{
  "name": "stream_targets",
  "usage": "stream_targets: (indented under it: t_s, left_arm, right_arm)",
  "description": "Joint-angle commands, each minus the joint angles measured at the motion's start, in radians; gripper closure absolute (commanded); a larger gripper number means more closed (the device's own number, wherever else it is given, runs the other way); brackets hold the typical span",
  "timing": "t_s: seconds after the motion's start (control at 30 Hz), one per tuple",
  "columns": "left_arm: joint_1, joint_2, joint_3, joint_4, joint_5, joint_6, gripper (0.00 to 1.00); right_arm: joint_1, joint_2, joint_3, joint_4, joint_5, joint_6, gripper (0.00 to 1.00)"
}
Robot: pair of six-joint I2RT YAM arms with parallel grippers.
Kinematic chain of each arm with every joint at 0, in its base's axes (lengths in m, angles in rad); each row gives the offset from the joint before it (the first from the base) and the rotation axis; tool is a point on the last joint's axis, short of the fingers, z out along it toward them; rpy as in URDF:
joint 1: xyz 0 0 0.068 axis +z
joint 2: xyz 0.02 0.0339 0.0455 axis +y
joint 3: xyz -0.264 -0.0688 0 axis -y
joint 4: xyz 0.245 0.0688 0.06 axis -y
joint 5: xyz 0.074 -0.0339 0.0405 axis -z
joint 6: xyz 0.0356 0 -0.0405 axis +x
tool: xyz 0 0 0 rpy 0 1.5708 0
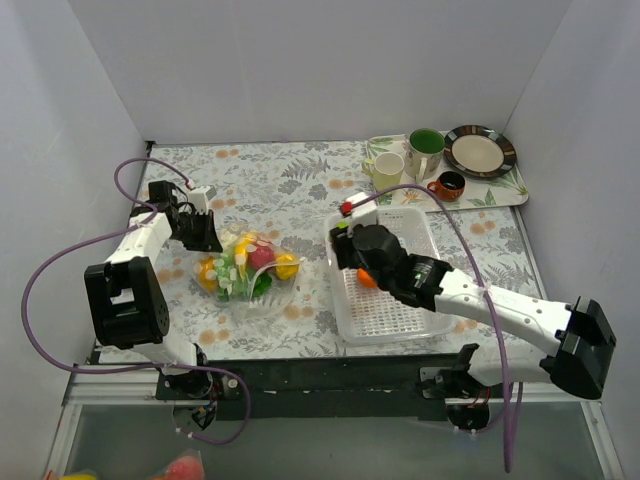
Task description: Open the zip-top bag and remove the fake food
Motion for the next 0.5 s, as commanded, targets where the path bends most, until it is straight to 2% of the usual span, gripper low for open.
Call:
stream_targets:
  t_s: [0.0,0.03,0.13,0.17,0.2,0.3,0.47]
  left_arm:
    - [0.004,-0.019,0.0,-0.017,-0.014,-0.001,1.0]
    - [0.005,-0.017,0.005,-0.017,-0.011,-0.002,1.0]
    - [0.004,-0.022,0.011,-0.019,-0.005,-0.013,1.0]
    - [0.004,-0.023,0.008,-0.019,-0.005,-0.013,1.0]
    - [0.002,-0.023,0.008,-0.017,-0.005,-0.013,1.0]
    - [0.004,-0.025,0.0,-0.019,-0.006,-0.009,1.0]
    - [0.004,-0.026,-0.01,-0.017,-0.009,0.001,1.0]
  right_arm:
    - [-0.193,-0.038,-0.142,-0.183,0.231,0.15,0.99]
    - [-0.248,-0.023,-0.148,-0.226,0.247,0.17,0.99]
    - [-0.308,0.046,-0.131,-0.256,0.26,0.152,0.99]
    - [-0.311,0.063,-0.104,-0.256,0.255,0.118,0.9]
    - [-0.311,0.083,-0.084,-0.257,0.255,0.107,0.71]
    - [-0.313,0.147,0.003,-0.282,0.277,0.09,0.27]
    - [-0.304,0.195,0.099,-0.308,0.372,0.06,0.01]
